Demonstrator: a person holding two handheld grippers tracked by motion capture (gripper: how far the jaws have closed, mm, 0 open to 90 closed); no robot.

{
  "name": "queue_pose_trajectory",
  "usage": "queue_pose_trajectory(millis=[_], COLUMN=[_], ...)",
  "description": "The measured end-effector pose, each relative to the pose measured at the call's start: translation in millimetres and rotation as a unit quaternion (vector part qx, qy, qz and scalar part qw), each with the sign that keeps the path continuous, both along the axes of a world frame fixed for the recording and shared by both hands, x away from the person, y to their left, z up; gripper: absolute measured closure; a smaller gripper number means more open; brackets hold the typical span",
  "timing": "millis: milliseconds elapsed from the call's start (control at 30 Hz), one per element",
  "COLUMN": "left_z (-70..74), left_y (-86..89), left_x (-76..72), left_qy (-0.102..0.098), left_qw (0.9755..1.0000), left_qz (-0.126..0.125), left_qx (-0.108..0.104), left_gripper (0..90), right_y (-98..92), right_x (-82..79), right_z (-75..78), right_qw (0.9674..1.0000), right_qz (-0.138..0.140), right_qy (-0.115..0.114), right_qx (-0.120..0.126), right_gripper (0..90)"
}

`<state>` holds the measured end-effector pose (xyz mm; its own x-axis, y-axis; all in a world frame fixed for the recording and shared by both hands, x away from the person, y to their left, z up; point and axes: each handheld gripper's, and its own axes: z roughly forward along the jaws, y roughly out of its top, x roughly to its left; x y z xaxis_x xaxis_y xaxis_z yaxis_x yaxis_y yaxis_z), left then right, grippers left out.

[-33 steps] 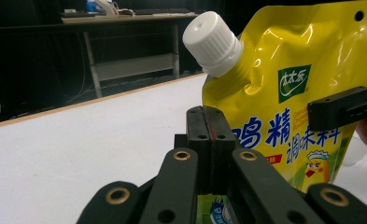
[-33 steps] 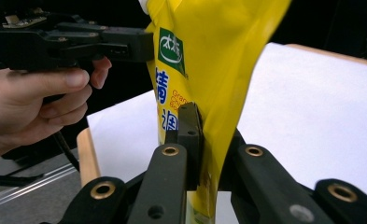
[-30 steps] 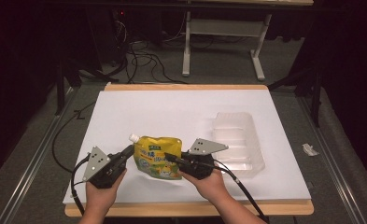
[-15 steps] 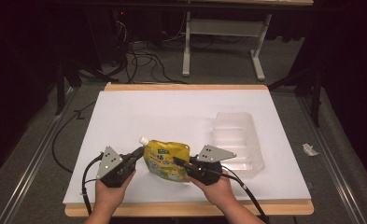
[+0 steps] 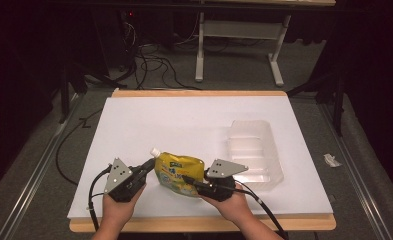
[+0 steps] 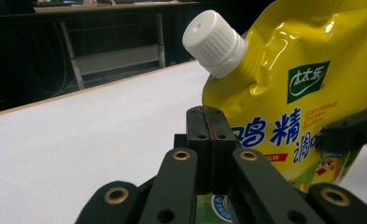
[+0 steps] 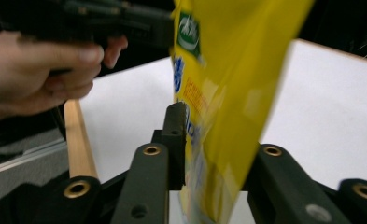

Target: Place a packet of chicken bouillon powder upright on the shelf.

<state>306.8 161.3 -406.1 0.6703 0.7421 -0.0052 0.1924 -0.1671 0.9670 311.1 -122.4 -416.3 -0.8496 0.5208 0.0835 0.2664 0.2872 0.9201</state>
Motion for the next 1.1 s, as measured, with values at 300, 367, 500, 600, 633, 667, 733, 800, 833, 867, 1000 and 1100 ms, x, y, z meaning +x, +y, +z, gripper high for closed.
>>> queue_pose_trajectory(millis=[300,367,500,600,633,667,733,800,833,867,1000,1100], left_z=[-8.6,-10.3,-13.9,-19.0,-20.9,-21.9,-23.3,-23.8,-24.0,-24.4,-26.5,-27.7], left_y=[17.0,24.4,38.1,43.9,44.8,45.0,44.7,43.7,43.2,42.6,41.6,43.1], left_x=[3.5,2.9,5.7,10.1,11.7,12.1,12.9,13.4,13.5,13.7,14.3,15.4], left_qy=[0.022,0.021,0.025,0.04,0.046,0.048,0.049,0.049,0.05,0.049,0.053,0.055], left_qw=[0.9992,0.999,0.9972,0.9959,0.9956,0.9953,0.9949,0.9946,0.9944,0.9944,0.9939,0.9934], left_qz=[0.032,0.04,0.07,0.081,0.082,0.084,0.088,0.092,0.093,0.093,0.096,0.1], left_qx=[-0.011,-0.007,-0.008,-0.007,-0.005,-0.002,0.004,0.005,0.007,0.009,0.015,0.015], left_gripper=[55.1,50.1,46.1,44.3,43.4,42.4,40.7,39.2,38.3,37.6,37.4,37.6], right_y=[0.8,0.5,0.8,0.9,0.8,0.5,0.0,-0.4,-1.1,-1.7,-5.0,-8.3], right_x=[3.4,3.7,4.0,3.0,2.1,0.8,-0.4,-1.7,-2.2,-3.1,-6.1,-9.6], right_z=[-2.5,-2.5,-1.7,1.5,2.6,4.2,5.8,8.1,9.4,10.7,15.0,17.6], right_qw=[0.9999,0.9999,0.9999,0.9998,0.9999,0.9999,0.9999,0.9998,0.9998,0.9999,0.9996,0.9993], right_qz=[0.004,0.003,0.001,0.001,0.001,0.001,0.004,0.007,0.01,0.011,0.016,0.02], right_qy=[0.004,0.009,0.017,0.015,0.012,0.011,0.007,0.005,0.002,0.0,-0.002,-0.008], right_qx=[-0.011,-0.007,0.004,0.009,0.011,0.012,0.015,0.016,0.014,0.013,0.021,0.031], right_gripper=[83.6,84.0,84.3,84.4,84.4,84.4,84.4,84.5,84.5,84.5,84.7,84.8])
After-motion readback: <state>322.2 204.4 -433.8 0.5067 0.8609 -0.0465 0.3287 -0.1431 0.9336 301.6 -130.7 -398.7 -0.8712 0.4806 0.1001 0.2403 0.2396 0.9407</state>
